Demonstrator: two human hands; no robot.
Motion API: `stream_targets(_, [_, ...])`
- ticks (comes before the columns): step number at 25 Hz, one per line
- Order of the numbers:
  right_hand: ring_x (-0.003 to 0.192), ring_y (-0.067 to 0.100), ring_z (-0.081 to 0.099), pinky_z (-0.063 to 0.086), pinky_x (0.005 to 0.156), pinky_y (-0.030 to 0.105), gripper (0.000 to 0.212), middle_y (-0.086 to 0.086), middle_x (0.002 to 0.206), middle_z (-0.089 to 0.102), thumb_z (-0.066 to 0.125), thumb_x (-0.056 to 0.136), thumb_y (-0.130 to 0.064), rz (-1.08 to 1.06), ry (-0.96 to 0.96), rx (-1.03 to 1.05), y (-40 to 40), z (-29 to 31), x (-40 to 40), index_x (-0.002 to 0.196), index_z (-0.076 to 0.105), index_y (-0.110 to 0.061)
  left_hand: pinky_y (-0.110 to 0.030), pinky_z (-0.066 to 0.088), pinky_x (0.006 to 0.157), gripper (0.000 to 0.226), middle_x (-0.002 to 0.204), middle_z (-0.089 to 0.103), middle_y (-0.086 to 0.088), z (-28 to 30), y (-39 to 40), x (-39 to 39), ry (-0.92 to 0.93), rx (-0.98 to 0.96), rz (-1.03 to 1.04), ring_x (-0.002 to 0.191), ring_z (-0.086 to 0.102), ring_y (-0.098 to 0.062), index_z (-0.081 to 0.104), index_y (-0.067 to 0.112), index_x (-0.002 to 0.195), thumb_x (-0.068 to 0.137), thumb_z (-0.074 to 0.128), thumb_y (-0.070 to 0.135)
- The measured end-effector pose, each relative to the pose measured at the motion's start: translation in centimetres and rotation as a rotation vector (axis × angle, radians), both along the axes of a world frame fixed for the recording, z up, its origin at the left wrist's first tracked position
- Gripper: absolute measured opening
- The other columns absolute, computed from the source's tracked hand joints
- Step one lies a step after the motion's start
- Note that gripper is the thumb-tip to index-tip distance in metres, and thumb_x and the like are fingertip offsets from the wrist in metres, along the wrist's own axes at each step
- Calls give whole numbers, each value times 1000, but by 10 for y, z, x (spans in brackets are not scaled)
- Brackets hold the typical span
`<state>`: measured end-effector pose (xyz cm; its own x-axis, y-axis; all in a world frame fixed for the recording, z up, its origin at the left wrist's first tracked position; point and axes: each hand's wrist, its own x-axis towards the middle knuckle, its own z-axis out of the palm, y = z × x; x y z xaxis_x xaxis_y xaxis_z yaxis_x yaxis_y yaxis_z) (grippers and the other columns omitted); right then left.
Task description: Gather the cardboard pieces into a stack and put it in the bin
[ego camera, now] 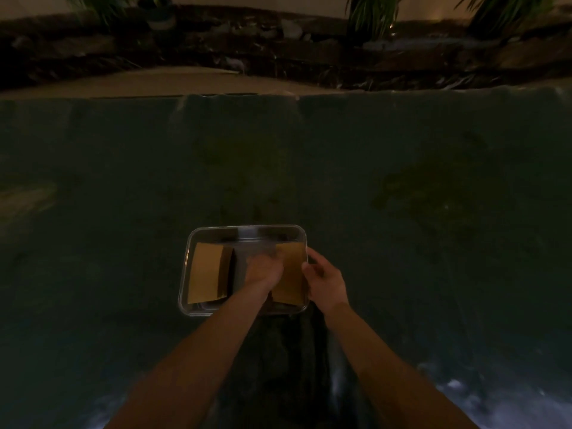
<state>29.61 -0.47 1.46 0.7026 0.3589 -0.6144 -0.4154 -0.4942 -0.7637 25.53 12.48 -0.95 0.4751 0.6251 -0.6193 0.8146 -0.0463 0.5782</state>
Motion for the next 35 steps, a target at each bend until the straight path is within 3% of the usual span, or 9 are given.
stream_targets(4, [91,9,60,57,91,44,35,-14,98,61,52,99,-29,-6,0,18,-2,-3,3,132,55,-40,-50,44,104,30,128,56,-8,5,5,9,-50,-50,35,115,55,-25,54,24,121,99,43,42])
stream_targets(7, [93,10,61,56,92,45,34,-11,101,63,53,99,-28,-3,-4,22,0,-5,3,130,57,-41,-49,40,106,35,132,53,-8,13,-4,19,-35,-144,96,120,52,-27,53,21,126,97,49,39])
stream_targets(11, [102,18,64,56,92,49,33,-7,108,67,55,98,-27,-34,28,40,2,-9,2,127,59,-42,-44,38,96,36,122,51,-6,24,-8,22,3,-229,72,110,50,-26,51,23,120,91,57,42])
stream_targets(19, [102,16,61,56,92,48,32,-7,109,63,54,99,-28,-13,66,48,0,-6,6,127,58,-42,-41,38,98,28,115,53,-4,47,5,0,-96,-277,108,107,51,-24,51,24,119,98,49,42])
stream_targets(21, [98,14,62,58,89,46,31,-7,108,64,54,98,-28,-16,74,56,-1,-4,6,126,59,-42,-34,40,90,23,109,55,-1,54,7,-24,-152,-183,1,93,53,-15,51,26,116,101,44,41])
stream_targets(24, [100,16,64,59,87,45,33,-5,111,66,56,97,-29,57,10,19,-9,-1,-2,128,57,-42,-20,47,81,42,114,58,4,58,6,-73,-92,200,-473,91,58,-5,40,26,142,103,39,41])
stream_targets(27, [100,13,65,57,86,33,42,-4,114,68,55,97,-23,214,-177,-67,-19,4,-17,137,51,-34,-34,35,112,64,151,42,0,50,3,-119,-1,582,-757,131,47,-14,29,24,153,97,17,55])
stream_targets(31, [107,13,63,50,85,25,45,-4,121,67,51,97,-20,302,-366,-138,-30,12,-42,139,48,-35,-39,12,121,72,160,31,1,39,7,-161,27,699,-858,148,28,-17,20,26,156,92,0,55])
stream_targets(35, [94,11,61,52,78,26,47,-1,120,63,49,99,-27,353,-523,-260,-33,13,-60,144,40,-36,-42,17,119,63,157,39,-2,30,10,-177,29,748,-908,145,35,-19,18,23,155,98,14,50])
